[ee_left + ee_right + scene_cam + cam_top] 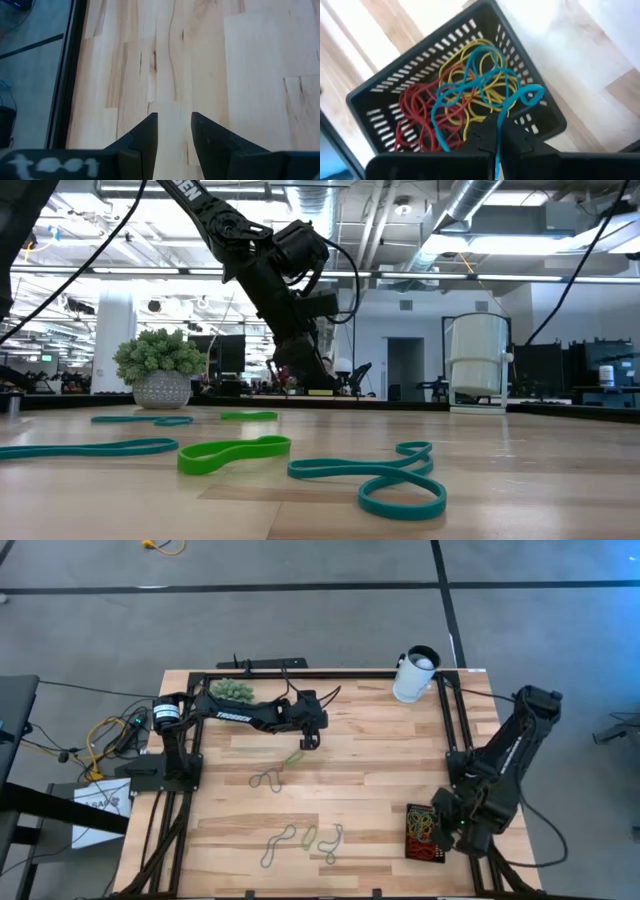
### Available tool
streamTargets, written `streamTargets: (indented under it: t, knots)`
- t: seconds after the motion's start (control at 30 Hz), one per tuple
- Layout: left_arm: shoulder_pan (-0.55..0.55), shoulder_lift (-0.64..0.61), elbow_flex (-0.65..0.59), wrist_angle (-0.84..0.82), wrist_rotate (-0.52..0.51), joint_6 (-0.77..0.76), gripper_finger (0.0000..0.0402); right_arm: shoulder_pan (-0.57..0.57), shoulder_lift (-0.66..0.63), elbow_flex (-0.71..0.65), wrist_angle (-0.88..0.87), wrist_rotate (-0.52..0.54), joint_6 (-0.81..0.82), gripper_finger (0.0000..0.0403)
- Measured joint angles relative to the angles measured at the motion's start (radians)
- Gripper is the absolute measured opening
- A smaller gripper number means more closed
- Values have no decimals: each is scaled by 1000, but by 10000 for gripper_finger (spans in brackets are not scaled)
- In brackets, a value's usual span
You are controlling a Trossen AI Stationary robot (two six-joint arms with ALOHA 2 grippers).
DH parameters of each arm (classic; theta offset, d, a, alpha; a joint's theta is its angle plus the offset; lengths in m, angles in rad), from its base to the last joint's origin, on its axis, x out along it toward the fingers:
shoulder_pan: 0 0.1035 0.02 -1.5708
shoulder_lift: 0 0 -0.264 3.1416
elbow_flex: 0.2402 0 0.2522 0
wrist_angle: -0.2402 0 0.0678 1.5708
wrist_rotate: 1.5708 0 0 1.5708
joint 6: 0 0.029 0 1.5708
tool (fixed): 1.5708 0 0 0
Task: Pick and place items into bin
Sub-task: Put the top blue rubberband into the black basket
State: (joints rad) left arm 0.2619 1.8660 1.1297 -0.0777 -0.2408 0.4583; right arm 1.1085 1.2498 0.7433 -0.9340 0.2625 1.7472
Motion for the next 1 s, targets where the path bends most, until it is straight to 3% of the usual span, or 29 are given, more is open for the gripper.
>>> streamTargets:
  t: [0.4,0.67,0.77,1.0]
  knots:
    - [0,0,0,-8,-13,58,109,-137,0,0,67,-34,-105,55]
    - [-2,-33,0,-205,-189,51,109,-147,-1,0,200,-104,-106,54]
    - [-2,-61,0,-299,-203,17,109,-139,-1,0,271,-104,-139,54]
    - [-2,-108,0,-305,-204,23,109,-155,-1,0,64,-77,-144,54]
